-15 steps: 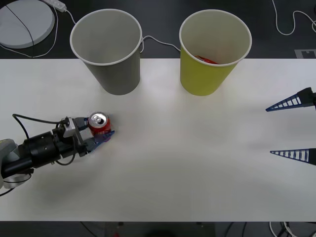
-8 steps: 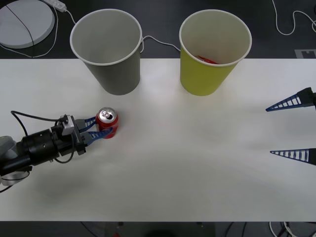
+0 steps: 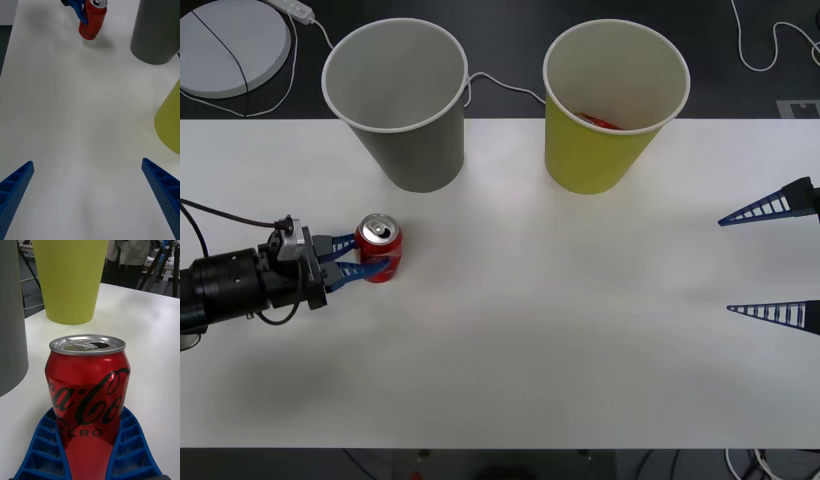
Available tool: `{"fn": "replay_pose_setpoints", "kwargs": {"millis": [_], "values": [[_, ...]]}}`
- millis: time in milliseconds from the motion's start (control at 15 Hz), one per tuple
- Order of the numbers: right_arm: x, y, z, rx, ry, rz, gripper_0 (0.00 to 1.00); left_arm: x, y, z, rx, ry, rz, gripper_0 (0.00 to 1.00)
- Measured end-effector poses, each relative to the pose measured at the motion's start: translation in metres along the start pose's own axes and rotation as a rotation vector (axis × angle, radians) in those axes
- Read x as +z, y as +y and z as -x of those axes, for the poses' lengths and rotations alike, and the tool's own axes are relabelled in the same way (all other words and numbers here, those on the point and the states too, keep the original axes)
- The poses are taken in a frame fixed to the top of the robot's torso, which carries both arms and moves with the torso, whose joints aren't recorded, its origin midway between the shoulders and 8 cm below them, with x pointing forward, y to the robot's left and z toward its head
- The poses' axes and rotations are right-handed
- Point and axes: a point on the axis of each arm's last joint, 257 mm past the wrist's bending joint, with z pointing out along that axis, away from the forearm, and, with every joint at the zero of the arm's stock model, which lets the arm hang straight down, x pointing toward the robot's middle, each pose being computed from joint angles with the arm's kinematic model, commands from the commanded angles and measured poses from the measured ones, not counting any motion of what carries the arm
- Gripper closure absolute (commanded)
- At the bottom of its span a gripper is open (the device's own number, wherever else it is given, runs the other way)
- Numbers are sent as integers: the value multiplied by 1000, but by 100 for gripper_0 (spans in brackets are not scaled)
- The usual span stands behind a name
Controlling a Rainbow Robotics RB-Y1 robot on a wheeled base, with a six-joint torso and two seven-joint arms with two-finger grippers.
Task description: Put the can into the green bin and the plastic bottle into the gray bin
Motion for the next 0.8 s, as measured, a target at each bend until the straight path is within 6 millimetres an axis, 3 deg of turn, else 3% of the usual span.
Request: {"fn": "replay_pose_setpoints", "kwargs": {"millis": [533, 800], "values": [[0, 0, 0, 0, 0, 0, 0, -40, -8, 29, -106, 156, -77, 100], [0, 0, 0, 0, 0, 0, 0, -60, -3, 49, -103, 259, -102, 100]]}}
